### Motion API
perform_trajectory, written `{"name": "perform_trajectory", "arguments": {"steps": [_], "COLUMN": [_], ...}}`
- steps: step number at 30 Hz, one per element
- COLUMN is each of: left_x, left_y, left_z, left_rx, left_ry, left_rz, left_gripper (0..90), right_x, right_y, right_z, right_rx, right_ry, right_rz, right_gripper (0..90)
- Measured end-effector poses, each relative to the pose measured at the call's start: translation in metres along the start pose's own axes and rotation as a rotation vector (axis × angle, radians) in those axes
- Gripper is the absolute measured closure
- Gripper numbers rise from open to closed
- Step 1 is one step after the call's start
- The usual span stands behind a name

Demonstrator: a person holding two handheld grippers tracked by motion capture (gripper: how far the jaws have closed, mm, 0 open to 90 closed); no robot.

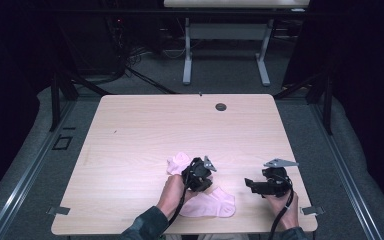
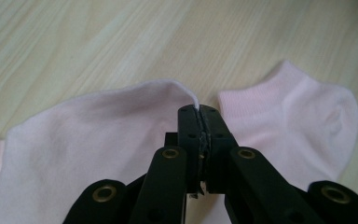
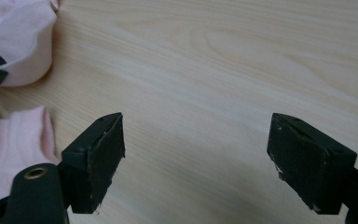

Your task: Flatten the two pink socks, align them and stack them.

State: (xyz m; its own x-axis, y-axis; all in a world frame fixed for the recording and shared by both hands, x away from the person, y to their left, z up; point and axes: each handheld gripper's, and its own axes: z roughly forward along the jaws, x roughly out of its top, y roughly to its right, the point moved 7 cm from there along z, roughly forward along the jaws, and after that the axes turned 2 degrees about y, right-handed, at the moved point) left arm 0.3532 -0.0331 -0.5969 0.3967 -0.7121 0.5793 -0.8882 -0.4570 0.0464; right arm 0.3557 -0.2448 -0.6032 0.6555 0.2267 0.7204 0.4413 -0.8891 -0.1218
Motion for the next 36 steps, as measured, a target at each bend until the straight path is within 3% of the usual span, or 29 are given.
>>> {"name": "perform_trajectory", "arguments": {"steps": [2, 6, 10, 15, 19, 21, 25, 29, 32, 36], "left_x": [-0.007, -0.019, -0.030, -0.028, -0.024, -0.024, -0.026, -0.027, -0.028, -0.030], "left_y": [0.000, -0.004, -0.009, -0.007, -0.001, -0.002, -0.004, -0.005, -0.004, -0.007], "left_z": [-0.006, -0.019, -0.028, -0.025, -0.011, -0.006, 0.001, 0.001, -0.001, -0.006], "left_rx": [0.002, 0.012, 0.017, 0.016, 0.006, 0.012, 0.002, -0.004, -0.004, 0.003], "left_ry": [0.007, 0.051, 0.082, 0.100, 0.075, 0.069, 0.059, 0.058, 0.066, 0.086], "left_rz": [0.001, -0.020, -0.065, -0.087, -0.084, -0.092, -0.108, -0.109, -0.105, -0.107], "left_gripper": [86.5, 85.4, 86.6, 73.5, 66.9, 70.7, 86.3, 88.8, 89.1, 89.2], "right_x": [0.011, 0.034, 0.054, 0.079, 0.098, 0.101, 0.101, 0.096, 0.090, 0.085], "right_y": [-0.008, -0.028, -0.049, -0.067, -0.080, -0.084, -0.096, -0.110, -0.116, -0.117], "right_z": [0.005, 0.019, 0.039, 0.063, 0.082, 0.087, 0.102, 0.114, 0.121, 0.126], "right_rx": [0.027, 0.063, 0.108, 0.154, 0.220, 0.232, 0.304, 0.369, 0.359, 0.317], "right_ry": [-0.006, -0.033, -0.059, -0.083, -0.110, -0.131, -0.191, -0.247, -0.306, -0.317], "right_rz": [-0.016, -0.094, -0.160, -0.229, -0.254, -0.270, -0.295, -0.290, -0.321, -0.312], "right_gripper": [20.1, 22.4, 25.5, 28.7, 33.2, 36.2, 43.9, 53.8, 65.3, 88.1]}}
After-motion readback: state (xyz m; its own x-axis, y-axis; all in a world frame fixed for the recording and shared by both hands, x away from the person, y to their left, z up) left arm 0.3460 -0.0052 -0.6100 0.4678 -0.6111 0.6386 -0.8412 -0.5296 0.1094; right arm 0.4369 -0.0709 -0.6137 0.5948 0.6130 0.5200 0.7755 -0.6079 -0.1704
